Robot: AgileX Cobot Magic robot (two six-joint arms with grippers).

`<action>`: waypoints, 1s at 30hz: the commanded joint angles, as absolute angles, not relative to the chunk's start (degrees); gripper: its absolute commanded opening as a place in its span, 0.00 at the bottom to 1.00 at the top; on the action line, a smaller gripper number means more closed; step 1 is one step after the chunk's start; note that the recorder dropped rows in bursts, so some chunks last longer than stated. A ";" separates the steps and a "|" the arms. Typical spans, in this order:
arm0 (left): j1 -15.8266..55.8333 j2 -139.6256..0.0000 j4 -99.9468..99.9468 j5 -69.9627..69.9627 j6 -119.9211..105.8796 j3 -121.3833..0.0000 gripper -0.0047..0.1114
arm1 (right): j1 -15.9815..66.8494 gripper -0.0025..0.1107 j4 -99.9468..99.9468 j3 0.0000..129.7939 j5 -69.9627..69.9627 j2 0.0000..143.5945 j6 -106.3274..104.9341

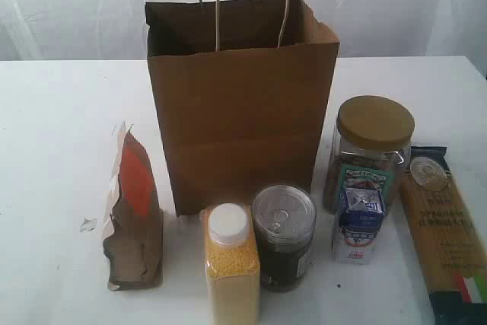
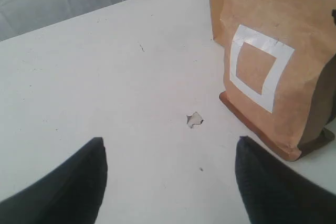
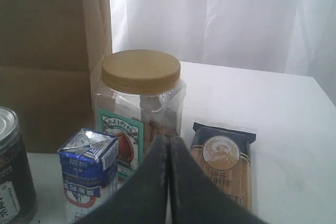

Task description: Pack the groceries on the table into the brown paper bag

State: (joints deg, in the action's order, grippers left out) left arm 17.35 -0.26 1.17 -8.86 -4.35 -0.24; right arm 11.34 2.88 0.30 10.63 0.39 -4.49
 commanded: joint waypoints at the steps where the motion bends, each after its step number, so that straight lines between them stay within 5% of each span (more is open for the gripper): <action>1: 17.47 0.00 0.57 -8.62 -4.75 0.00 0.65 | 10.89 0.02 2.94 0.00 10.12 0.00 -4.31; 16: 17.47 0.00 -15.07 7.84 29.79 0.00 0.65 | 10.89 0.02 2.94 0.00 10.12 0.00 -4.31; 30: 17.47 0.00 -14.96 19.29 31.44 0.00 0.65 | 10.89 0.02 2.94 0.00 10.12 0.00 -4.31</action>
State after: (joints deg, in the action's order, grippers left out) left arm 17.35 -0.26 -14.33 18.42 31.05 -0.24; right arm 11.34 2.88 0.30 10.63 0.39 -4.49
